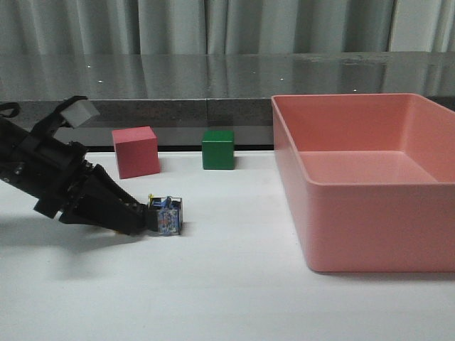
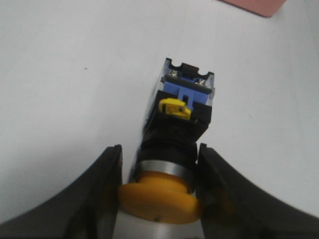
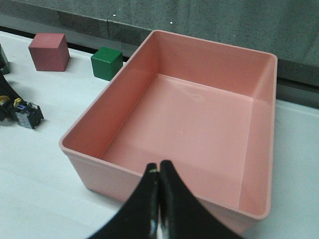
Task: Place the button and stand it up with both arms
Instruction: 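Lower the left gripper onto the lying button and grasp its body, then lift and rotate the button upright with the left gripper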
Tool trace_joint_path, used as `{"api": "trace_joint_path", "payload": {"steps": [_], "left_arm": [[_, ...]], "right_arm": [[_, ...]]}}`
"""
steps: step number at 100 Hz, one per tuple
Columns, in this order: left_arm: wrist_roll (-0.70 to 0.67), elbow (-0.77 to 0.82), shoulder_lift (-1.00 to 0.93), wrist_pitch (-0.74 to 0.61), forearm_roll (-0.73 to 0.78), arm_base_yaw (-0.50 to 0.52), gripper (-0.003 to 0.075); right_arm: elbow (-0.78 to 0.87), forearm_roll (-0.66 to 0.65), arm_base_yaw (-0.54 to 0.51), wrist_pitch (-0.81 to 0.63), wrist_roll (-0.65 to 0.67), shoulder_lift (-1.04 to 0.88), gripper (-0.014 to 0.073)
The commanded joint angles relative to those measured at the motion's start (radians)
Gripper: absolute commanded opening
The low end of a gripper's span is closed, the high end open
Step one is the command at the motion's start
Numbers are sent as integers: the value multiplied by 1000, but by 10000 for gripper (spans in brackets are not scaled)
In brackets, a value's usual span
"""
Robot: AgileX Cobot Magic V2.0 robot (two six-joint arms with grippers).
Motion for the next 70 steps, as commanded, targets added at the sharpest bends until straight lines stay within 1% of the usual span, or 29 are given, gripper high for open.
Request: {"api": "trace_joint_path", "payload": {"steps": [1,14,20,28,37,44,45,47,56,58,59,64,66,67,68,70], "left_arm": [[-8,-12,-40,81,40,-11,-16],[-119,-62,-74,141,98,-11,-20],[-209,-103,-106,149,142,-12,-20],[-344,-166,-169,134,254,-23,-20],[-517,-259,-244,103,442,-59,-20],[-628,-319,-296,80,605,-103,-20],[-628,-319,-300,80,622,-103,-20],[-668,-340,-317,75,689,-124,-20],[-782,-386,-352,69,873,-202,-20],[-825,-398,-356,67,915,-231,-20],[-825,-398,-359,67,929,-231,-20],[-911,-411,-360,71,1032,-292,-20],[-942,-413,-362,73,1097,-316,-20],[-952,-413,-362,73,1097,-325,-20],[-970,-413,-362,73,1149,-341,-20],[-988,-413,-362,73,1184,-358,-20]], "right_arm": [[-25,21,-7,-66,1,3,-76],[-25,21,-7,-66,1,3,-76],[-25,21,-7,-66,1,3,-76],[-25,21,-7,-66,1,3,-76],[-25,21,-7,-66,1,3,-76],[-25,21,-7,-67,1,3,-76],[-25,21,-7,-67,1,3,-76],[-25,21,-7,-67,1,3,-76],[-25,21,-7,-70,1,3,-76],[-25,21,-7,-72,1,3,-76],[-25,21,-7,-72,1,3,-76],[-25,21,-7,-74,1,3,-76],[-25,21,-7,-74,1,3,-76],[-25,21,-7,-74,1,3,-76],[-25,21,-7,-74,1,3,-76],[-25,21,-7,-74,1,3,-76]]}}
